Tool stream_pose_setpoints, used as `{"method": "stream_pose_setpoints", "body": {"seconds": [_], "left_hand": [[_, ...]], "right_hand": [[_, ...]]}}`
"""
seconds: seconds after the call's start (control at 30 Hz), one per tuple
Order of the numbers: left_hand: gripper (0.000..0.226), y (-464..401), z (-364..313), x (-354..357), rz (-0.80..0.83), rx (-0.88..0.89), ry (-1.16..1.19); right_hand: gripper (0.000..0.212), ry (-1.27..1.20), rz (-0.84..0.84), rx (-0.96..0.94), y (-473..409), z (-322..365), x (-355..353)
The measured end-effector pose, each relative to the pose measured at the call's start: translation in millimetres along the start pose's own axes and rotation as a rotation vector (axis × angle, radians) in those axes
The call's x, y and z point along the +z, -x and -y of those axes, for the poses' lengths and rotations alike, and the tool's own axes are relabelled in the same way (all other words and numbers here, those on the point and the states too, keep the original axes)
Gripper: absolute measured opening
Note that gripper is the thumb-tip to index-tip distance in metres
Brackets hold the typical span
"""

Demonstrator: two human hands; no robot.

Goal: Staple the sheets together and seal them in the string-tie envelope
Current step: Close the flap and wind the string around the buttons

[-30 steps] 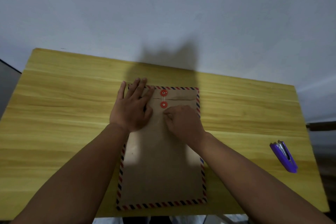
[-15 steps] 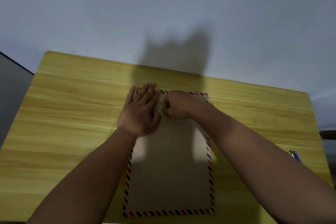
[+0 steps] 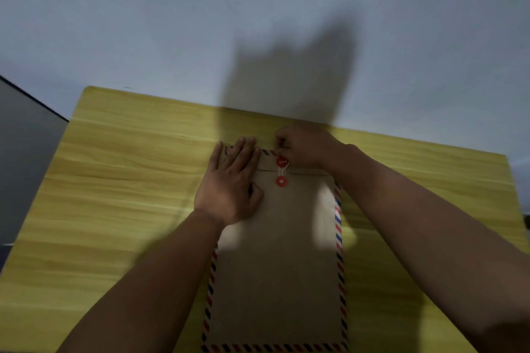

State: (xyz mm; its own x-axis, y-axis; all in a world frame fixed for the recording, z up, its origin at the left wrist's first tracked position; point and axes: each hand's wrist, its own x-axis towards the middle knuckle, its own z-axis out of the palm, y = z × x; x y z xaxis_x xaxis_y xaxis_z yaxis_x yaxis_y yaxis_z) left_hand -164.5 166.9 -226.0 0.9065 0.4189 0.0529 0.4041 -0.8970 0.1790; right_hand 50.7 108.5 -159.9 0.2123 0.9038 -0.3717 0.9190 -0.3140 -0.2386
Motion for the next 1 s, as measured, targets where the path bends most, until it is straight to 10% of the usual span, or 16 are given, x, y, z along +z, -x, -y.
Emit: {"method": "stream_pose_setpoints", "body": {"seconds": [0.7, 1.0], "left_hand": [[0.075, 1, -1, -2, 0.031, -0.003, -0.026], [0.075, 3, -1, 0, -0.002, 0.001, -0.026]], "right_hand": [[0.041, -0.051, -0.390, -0.076, 109, 7, 79], [0.009, -0.039, -0.499, -0.023, 104, 31, 84]]}}
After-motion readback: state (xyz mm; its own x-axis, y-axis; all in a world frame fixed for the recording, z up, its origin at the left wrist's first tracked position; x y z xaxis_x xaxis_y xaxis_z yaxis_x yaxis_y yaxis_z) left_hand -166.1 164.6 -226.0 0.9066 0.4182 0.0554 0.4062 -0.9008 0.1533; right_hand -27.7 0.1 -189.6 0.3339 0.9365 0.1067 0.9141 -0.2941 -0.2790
